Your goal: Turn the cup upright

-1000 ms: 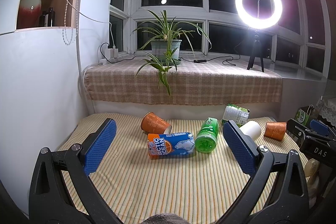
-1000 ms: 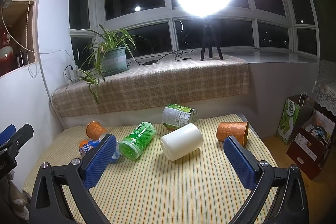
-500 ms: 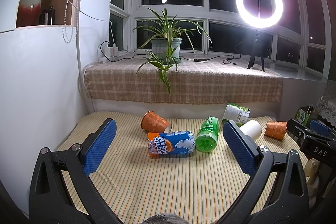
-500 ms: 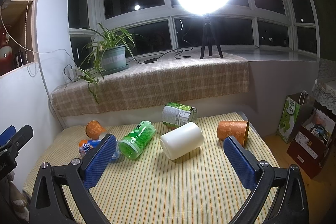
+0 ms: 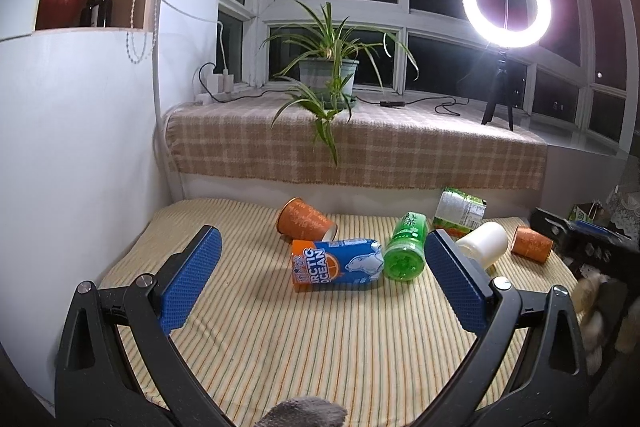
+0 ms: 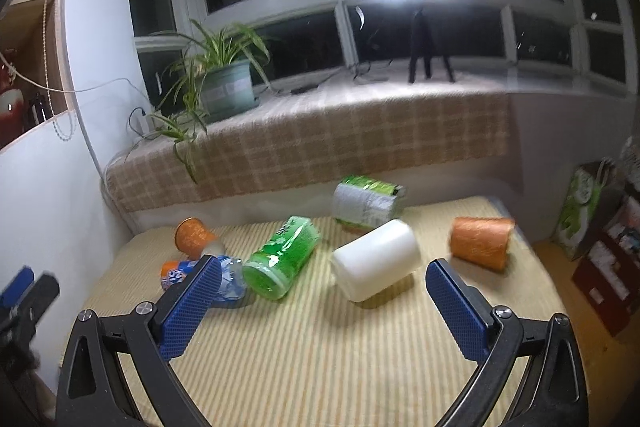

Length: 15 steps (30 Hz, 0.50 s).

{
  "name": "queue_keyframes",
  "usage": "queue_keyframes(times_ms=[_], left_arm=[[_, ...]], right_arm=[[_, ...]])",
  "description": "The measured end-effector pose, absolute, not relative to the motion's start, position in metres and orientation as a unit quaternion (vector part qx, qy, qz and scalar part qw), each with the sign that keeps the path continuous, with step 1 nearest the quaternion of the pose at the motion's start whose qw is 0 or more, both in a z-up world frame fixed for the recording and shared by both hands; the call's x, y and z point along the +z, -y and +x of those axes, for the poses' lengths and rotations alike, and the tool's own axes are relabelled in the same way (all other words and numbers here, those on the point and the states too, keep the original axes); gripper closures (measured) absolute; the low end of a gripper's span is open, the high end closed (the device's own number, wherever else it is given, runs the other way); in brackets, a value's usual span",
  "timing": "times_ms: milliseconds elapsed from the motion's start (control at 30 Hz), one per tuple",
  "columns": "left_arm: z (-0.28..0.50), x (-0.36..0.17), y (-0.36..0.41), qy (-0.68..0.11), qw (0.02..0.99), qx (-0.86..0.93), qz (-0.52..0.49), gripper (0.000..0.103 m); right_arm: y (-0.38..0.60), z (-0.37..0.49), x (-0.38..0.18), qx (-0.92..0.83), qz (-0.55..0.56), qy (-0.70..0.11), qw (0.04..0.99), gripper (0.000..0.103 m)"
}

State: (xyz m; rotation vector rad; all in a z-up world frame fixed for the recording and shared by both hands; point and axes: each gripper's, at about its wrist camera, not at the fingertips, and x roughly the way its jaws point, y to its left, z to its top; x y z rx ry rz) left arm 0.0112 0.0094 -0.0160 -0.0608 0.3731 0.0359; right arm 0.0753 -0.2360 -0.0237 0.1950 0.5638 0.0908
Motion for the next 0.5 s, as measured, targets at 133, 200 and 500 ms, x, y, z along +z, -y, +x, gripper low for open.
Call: queue_keyframes(times_ms=[133, 200, 500], left_arm=[[0.013, -0.024, -0.017, -0.201, 0.979, 0.020, -0.029, 0.000], [0.012, -0.027, -0.021, -0.208, 0.977, 0.021, -0.030, 0.000], [0.004, -0.048, -0.043, -0.239, 0.970, 0.031, -0.043, 0.000]], right_arm=[[0.234, 0.115, -0.035, 0.074, 0.124, -0.328, 0.934, 0.001], [0.233, 0.134, -0.041, 0.086, 0.140, -0.354, 0.921, 0.006], [0.232, 0.222, -0.083, 0.110, 0.232, -0.476, 0.841, 0.018]])
